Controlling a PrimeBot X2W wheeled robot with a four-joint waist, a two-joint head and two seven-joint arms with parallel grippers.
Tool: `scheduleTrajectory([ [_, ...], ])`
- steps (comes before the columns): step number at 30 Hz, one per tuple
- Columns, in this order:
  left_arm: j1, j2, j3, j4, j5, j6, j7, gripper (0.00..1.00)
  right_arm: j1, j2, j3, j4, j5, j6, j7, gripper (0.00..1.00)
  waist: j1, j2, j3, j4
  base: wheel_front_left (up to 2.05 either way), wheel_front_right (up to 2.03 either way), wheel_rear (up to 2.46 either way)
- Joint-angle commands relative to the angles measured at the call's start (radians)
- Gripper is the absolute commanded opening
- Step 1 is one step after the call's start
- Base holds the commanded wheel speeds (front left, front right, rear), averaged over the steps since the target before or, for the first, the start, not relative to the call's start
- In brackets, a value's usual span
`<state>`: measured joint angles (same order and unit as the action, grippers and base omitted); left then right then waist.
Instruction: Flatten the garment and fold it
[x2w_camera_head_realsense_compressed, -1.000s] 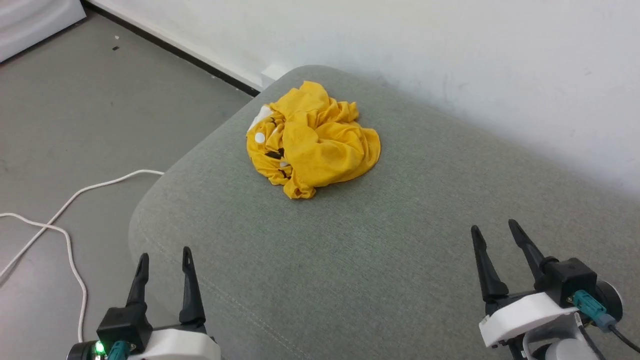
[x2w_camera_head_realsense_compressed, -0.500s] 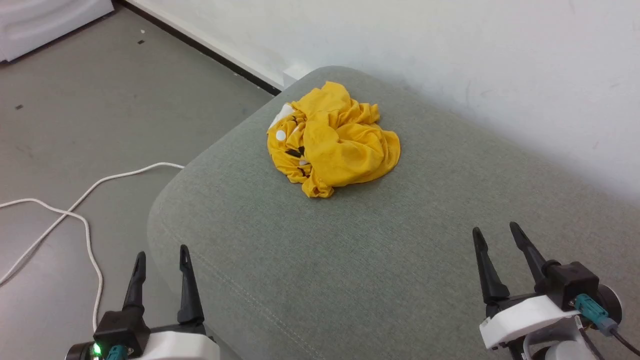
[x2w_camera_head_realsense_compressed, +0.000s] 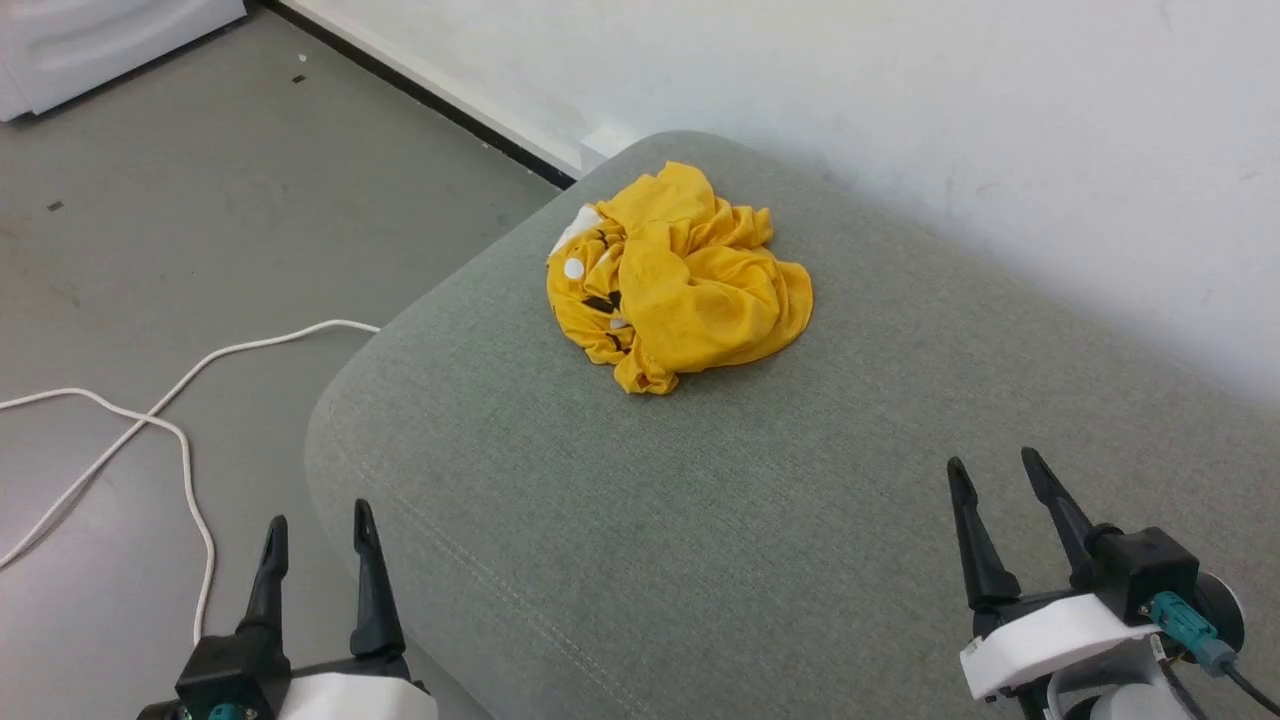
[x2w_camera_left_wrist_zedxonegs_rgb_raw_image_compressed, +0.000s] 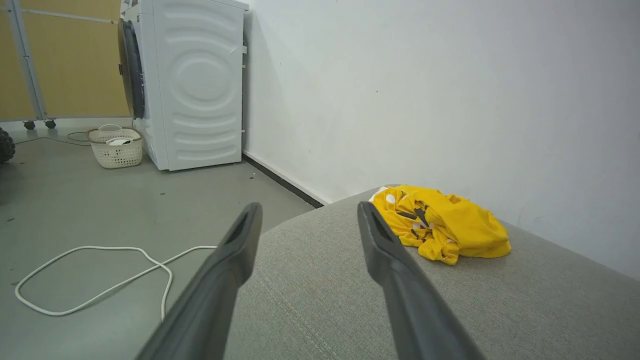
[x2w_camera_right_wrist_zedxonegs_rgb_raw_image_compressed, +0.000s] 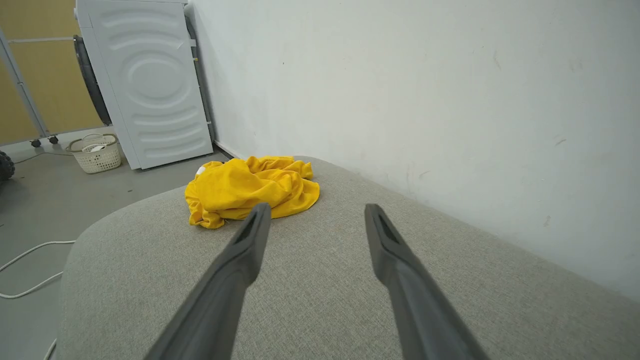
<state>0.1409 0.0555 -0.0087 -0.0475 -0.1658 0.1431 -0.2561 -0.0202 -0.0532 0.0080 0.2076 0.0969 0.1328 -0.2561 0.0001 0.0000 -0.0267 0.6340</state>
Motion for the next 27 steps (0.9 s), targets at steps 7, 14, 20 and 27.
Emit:
scheduleTrajectory([
  [7, -0.063, -0.005, 0.005, -0.088, -0.092, -0.017, -0.006, 1.00, -0.017, 0.003, -0.011, -0.012, -0.009, -0.002, -0.004, 1.00, -0.0001, 0.0000, 0.016, -0.006, 0.00, 0.00, 0.00],
  [14, -0.323, 0.095, -0.020, -0.187, -0.078, -0.082, 0.152, 1.00, -0.023, 0.003, -0.038, -0.110, -0.040, -0.002, 0.055, 1.00, -0.0001, 0.0000, 0.075, -0.028, 0.00, 0.00, 0.00],
  [20, -0.589, 0.188, -0.007, -0.156, -0.088, -0.113, 0.362, 1.00, -0.042, 0.003, -0.036, -0.276, -0.060, -0.002, 0.150, 1.00, -0.0001, 0.0000, 0.171, -0.105, 0.00, 0.00, 0.00],
  [27, -0.782, 0.253, -0.013, 0.003, -0.154, -0.177, 0.543, 1.00, -0.055, -0.017, -0.013, -0.485, -0.094, -0.002, 0.271, 1.00, -0.0001, 0.0000, 0.298, -0.194, 0.00, 0.00, 0.00],
])
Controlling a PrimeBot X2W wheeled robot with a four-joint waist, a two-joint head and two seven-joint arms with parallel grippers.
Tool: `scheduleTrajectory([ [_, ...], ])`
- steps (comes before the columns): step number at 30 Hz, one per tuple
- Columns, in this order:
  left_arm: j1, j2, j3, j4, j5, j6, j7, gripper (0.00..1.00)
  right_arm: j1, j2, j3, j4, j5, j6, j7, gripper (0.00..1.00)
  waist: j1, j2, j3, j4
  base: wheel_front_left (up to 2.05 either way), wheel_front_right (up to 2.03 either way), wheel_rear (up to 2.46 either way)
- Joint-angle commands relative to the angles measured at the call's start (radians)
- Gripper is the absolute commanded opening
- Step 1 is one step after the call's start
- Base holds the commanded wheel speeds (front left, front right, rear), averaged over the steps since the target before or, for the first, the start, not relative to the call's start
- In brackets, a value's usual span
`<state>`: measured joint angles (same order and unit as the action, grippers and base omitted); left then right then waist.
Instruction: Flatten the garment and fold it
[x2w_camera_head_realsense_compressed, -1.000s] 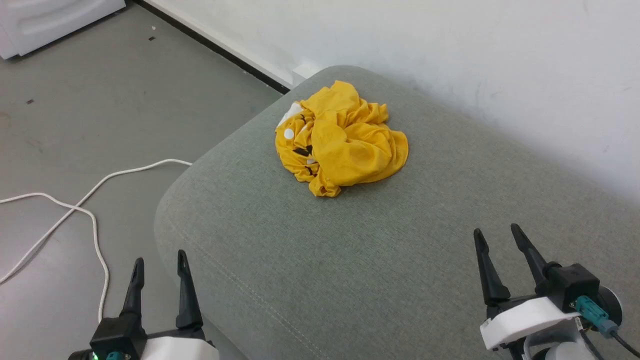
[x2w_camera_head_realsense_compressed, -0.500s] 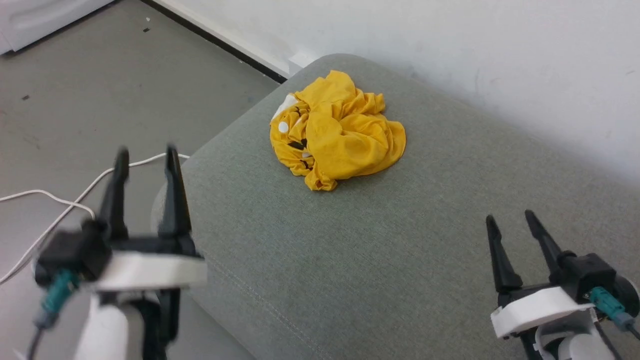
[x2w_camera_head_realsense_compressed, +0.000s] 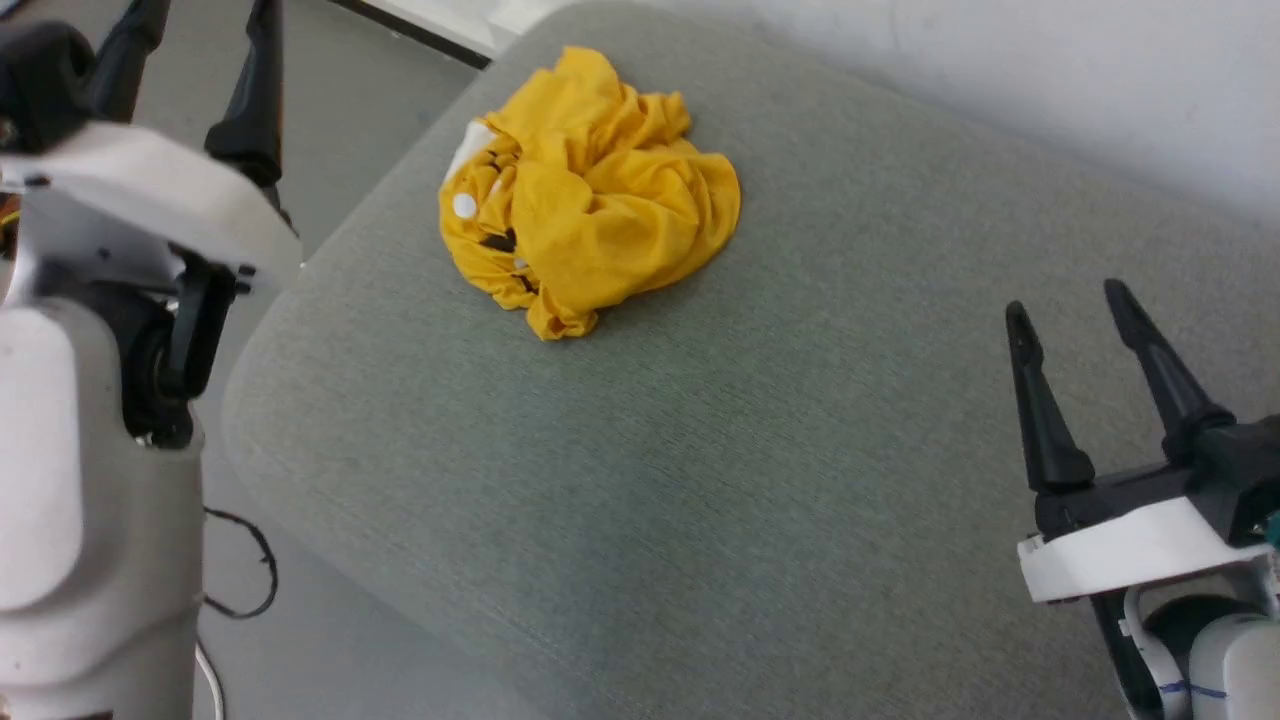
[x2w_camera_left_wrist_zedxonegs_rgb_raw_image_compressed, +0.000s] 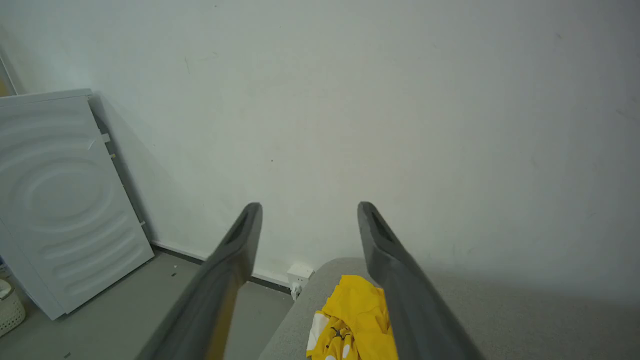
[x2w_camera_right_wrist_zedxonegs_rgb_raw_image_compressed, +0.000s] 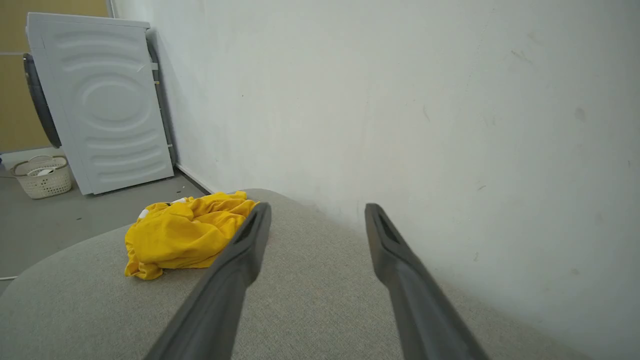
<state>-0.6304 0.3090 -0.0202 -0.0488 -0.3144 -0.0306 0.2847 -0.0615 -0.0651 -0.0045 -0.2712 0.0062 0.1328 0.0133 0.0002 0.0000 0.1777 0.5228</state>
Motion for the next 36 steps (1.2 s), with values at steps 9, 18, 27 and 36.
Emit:
scheduleTrajectory([
  [9, -0.160, 0.045, -0.002, 0.180, -0.095, -0.039, 0.197, 1.00, -0.042, -0.068, -0.002, -0.176, 0.022, -0.002, 0.102, 1.00, -0.0002, 0.0000, 0.247, -0.180, 0.00, 0.00, 0.00],
  [18, -0.176, 0.068, 0.031, 0.288, -0.179, 0.002, 0.402, 1.00, -0.078, -0.081, -0.023, -0.235, 0.049, -0.002, 0.121, 1.00, -0.0002, 0.0000, 0.347, -0.276, 0.00, 0.00, 0.00],
  [27, -0.122, 0.081, 0.024, 0.358, -0.169, 0.080, 0.526, 1.00, -0.087, -0.097, -0.052, -0.245, 0.076, -0.002, 0.121, 1.00, -0.0002, 0.0000, 0.411, -0.329, 0.00, 0.00, 0.00],
  [36, -0.114, 0.068, 0.020, 0.389, -0.189, 0.088, 0.543, 0.00, -0.104, -0.105, -0.058, -0.241, 0.092, -0.002, 0.122, 1.00, -0.0002, 0.0000, 0.419, -0.336, 0.00, 0.00, 0.00],
])
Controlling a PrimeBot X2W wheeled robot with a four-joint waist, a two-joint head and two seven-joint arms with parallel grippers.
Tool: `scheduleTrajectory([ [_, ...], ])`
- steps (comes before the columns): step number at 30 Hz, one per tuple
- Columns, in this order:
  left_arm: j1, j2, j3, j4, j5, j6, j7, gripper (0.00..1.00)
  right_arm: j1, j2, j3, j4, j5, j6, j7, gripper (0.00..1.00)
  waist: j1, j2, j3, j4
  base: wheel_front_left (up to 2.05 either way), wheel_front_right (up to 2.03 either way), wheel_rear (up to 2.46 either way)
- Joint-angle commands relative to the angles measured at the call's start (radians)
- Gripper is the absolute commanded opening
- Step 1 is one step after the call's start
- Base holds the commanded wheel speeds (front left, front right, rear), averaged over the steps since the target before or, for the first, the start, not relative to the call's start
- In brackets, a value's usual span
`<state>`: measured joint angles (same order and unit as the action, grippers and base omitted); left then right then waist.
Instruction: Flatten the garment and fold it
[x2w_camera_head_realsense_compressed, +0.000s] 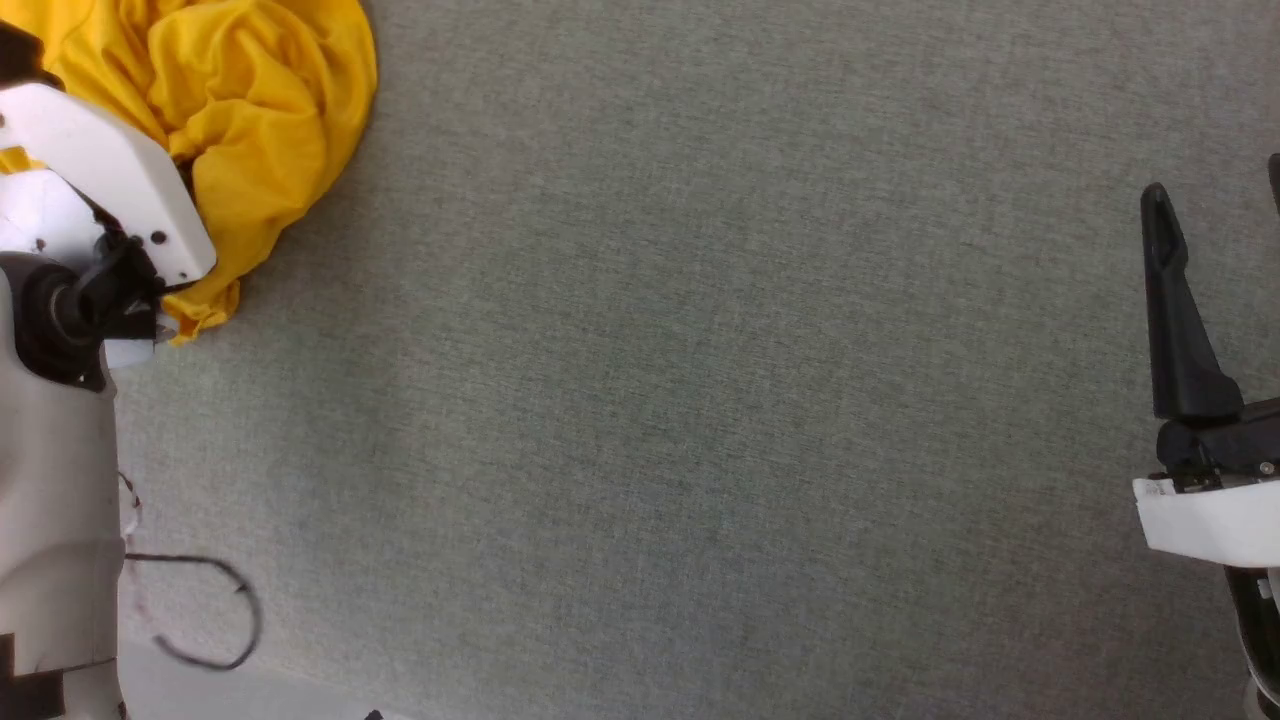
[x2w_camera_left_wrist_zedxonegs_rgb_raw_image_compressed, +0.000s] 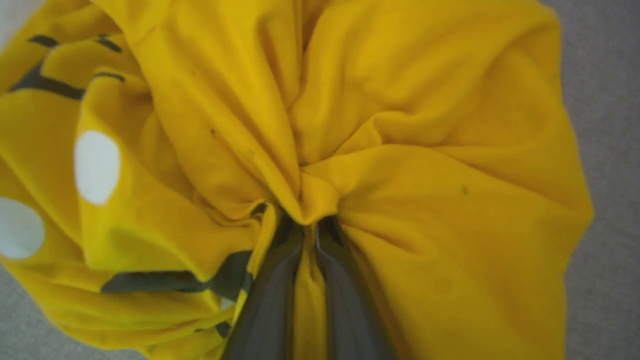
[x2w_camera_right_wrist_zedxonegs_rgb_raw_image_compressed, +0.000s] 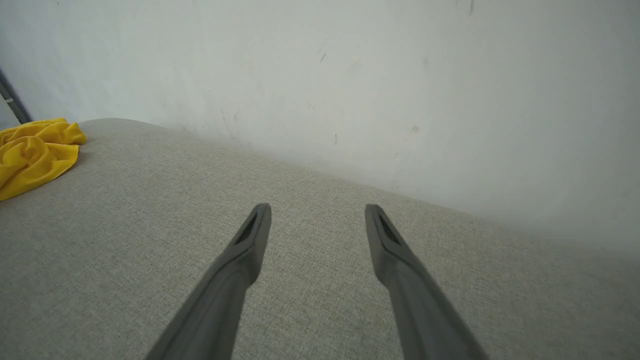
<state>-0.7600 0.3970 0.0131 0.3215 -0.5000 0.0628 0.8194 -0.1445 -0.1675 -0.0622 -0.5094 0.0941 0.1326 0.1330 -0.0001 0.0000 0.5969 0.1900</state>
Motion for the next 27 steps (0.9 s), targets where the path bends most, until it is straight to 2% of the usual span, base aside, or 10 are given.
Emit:
scheduleTrajectory([
  [1, 0.015, -0.019, -0.010, 0.019, -0.004, -0.005, 0.000, 0.00, -0.023, -0.001, 0.000, -0.001, 0.005, -0.002, 0.001, 1.00, 0.0001, 0.0000, -0.003, -0.005, 0.00, 0.00, 0.00],
  [13, -0.012, 0.052, 0.014, -0.006, 0.009, -0.037, -0.084, 0.00, -0.026, 0.042, 0.018, 0.060, 0.015, -0.002, -0.045, 1.00, 0.0001, 0.0000, -0.091, -0.040, 0.00, 0.00, 0.00],
  [22, -0.109, 0.103, 0.007, -0.080, 0.012, -0.091, -0.124, 0.00, -0.003, 0.097, 0.024, 0.152, 0.025, -0.002, -0.112, 1.00, 0.0001, 0.0000, -0.241, -0.088, 0.00, 0.00, 0.00],
  [27, -0.173, 0.112, -0.048, -0.134, 0.022, -0.130, -0.099, 0.00, 0.026, 0.113, 0.012, 0.209, 0.033, -0.002, -0.148, 1.00, 0.0001, 0.0000, -0.337, -0.112, 0.00, 0.00, 0.00],
])
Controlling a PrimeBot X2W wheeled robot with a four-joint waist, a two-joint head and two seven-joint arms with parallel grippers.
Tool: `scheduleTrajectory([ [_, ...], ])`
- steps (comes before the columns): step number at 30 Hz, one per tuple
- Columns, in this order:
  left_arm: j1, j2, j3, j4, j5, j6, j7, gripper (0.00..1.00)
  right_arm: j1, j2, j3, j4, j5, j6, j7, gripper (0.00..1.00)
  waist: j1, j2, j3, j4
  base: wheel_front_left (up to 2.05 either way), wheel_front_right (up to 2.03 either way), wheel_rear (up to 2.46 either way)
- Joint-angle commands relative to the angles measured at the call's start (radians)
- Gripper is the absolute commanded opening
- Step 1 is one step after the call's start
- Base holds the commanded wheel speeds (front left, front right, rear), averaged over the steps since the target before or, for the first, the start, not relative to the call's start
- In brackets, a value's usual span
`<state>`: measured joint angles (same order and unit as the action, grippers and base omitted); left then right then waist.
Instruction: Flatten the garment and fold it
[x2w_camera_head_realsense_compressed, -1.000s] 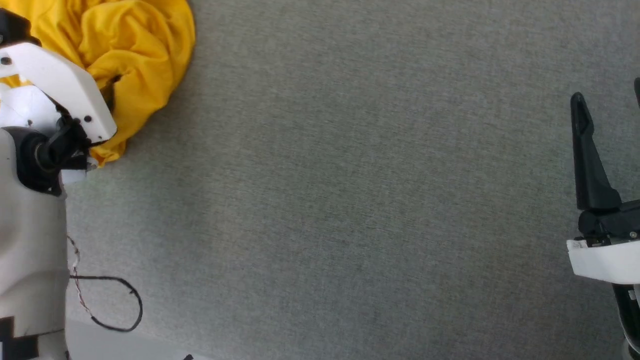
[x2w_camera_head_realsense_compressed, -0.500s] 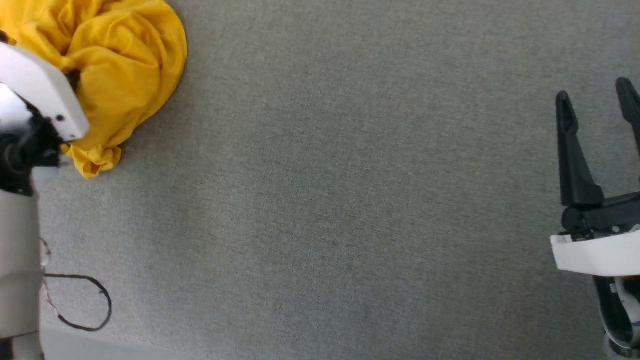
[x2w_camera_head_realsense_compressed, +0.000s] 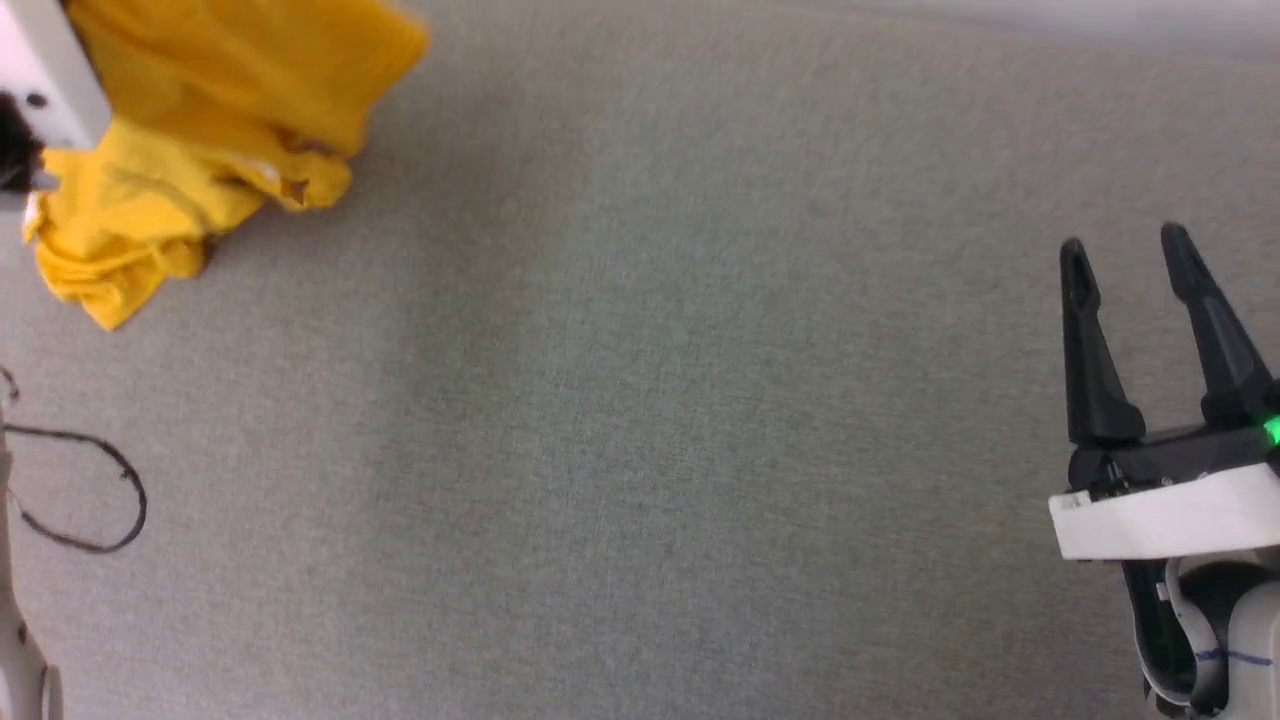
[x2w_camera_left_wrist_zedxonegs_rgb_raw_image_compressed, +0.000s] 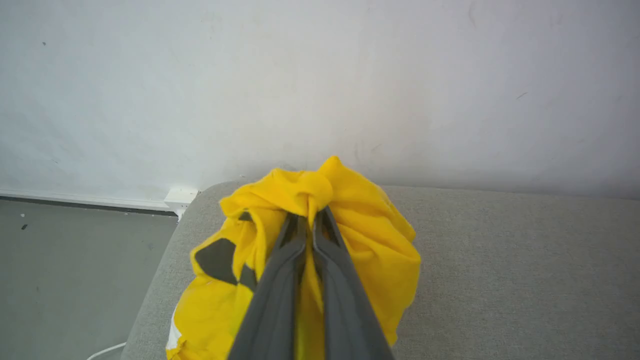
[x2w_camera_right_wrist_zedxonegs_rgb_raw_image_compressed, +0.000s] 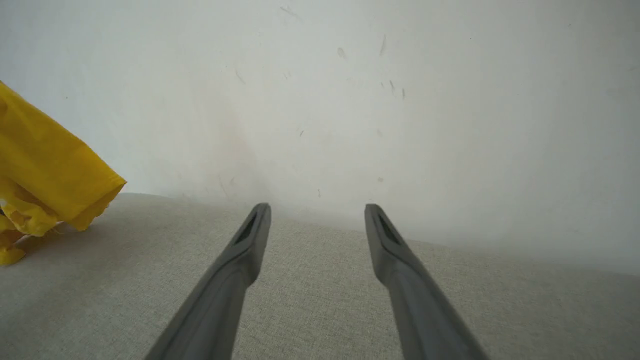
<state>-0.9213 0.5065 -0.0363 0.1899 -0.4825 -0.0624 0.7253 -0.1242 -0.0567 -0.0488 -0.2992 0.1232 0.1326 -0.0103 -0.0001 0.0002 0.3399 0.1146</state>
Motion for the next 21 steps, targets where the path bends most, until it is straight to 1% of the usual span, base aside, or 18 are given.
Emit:
scheduleTrajectory([
  [1, -0.026, -0.001, -0.007, -0.015, 0.000, -0.009, 0.004, 0.00, 0.011, 0.004, -0.005, 0.008, 0.007, -0.002, -0.011, 1.00, 0.0001, -0.0002, -0.097, -0.042, 0.00, 0.00, 0.00],
  [5, -0.090, -0.012, -0.050, -0.054, -0.015, -0.030, 0.035, 0.00, 0.034, 0.006, -0.021, 0.045, 0.040, -0.002, -0.038, 1.00, 0.0001, -0.0002, -0.159, -0.069, 0.00, 0.00, 0.00],
  [8, -0.137, -0.039, -0.087, -0.076, -0.037, -0.041, 0.054, 0.00, 0.051, 0.006, -0.036, 0.066, 0.065, -0.002, -0.055, 1.00, 0.0001, -0.0002, -0.197, -0.087, 0.00, 0.00, 0.00],
  [15, -0.221, -0.146, -0.181, -0.104, -0.087, -0.055, 0.054, 0.00, 0.078, 0.006, -0.088, 0.104, 0.087, -0.002, -0.084, 1.00, 0.0001, -0.0002, -0.261, -0.138, 0.00, 0.00, 0.00],
  [21, -0.201, -0.241, -0.286, -0.151, -0.098, -0.058, 0.058, 0.00, 0.079, 0.006, -0.165, 0.095, 0.088, -0.002, -0.093, 1.00, 0.0001, -0.0002, -0.269, -0.186, 0.00, 0.00, 0.00],
])
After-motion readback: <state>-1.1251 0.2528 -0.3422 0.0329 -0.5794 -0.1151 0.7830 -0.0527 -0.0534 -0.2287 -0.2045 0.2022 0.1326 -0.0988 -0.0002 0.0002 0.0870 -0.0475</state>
